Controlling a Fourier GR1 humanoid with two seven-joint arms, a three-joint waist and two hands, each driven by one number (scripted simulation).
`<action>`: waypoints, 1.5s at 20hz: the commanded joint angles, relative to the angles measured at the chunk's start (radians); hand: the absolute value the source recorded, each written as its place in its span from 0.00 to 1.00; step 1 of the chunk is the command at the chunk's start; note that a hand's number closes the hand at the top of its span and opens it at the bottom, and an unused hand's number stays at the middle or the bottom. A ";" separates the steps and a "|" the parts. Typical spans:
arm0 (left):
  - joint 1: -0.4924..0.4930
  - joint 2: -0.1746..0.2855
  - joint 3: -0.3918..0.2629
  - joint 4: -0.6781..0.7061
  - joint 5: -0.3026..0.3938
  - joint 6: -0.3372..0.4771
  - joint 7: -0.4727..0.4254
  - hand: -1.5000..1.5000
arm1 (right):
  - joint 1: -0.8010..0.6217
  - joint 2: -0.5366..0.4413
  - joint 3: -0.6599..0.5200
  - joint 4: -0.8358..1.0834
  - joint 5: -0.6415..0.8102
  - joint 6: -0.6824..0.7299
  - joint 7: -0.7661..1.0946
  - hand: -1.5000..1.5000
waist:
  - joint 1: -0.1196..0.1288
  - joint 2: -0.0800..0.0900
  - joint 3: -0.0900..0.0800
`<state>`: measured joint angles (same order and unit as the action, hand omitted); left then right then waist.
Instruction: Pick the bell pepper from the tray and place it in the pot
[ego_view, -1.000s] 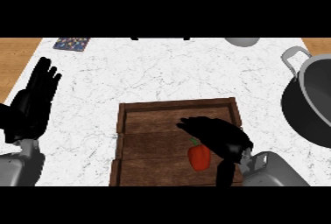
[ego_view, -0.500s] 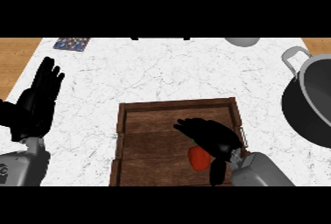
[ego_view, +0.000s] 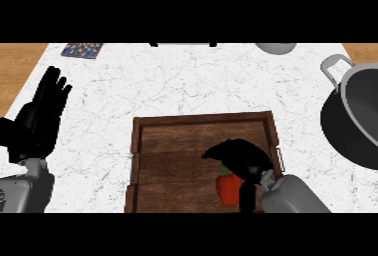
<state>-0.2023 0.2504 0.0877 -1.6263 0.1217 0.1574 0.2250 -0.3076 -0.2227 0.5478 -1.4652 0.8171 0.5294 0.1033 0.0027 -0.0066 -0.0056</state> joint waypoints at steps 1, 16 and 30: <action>0.002 -0.041 -0.025 -0.022 -0.029 0.028 -0.008 0.50 | -0.038 -0.051 0.011 0.070 0.042 -0.020 -0.156 1.00 | 0.002 0.007 0.006; -0.017 -0.024 0.020 -0.018 -0.047 0.011 0.025 0.50 | 0.276 -0.144 0.051 -0.130 0.159 -0.151 -0.303 1.00 | -0.025 0.002 0.006; 0.093 0.004 0.094 -0.027 0.015 -0.031 -0.003 0.50 | 0.932 -0.479 -0.351 -0.704 -0.225 -0.500 -0.623 1.00 | -0.105 -0.010 0.005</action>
<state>-0.1334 0.2535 0.1662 -1.6647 0.1117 0.1466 0.2337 0.4921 -0.6726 0.3429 -2.0674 0.7384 0.1027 -0.4574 -0.0893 -0.0197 -0.0013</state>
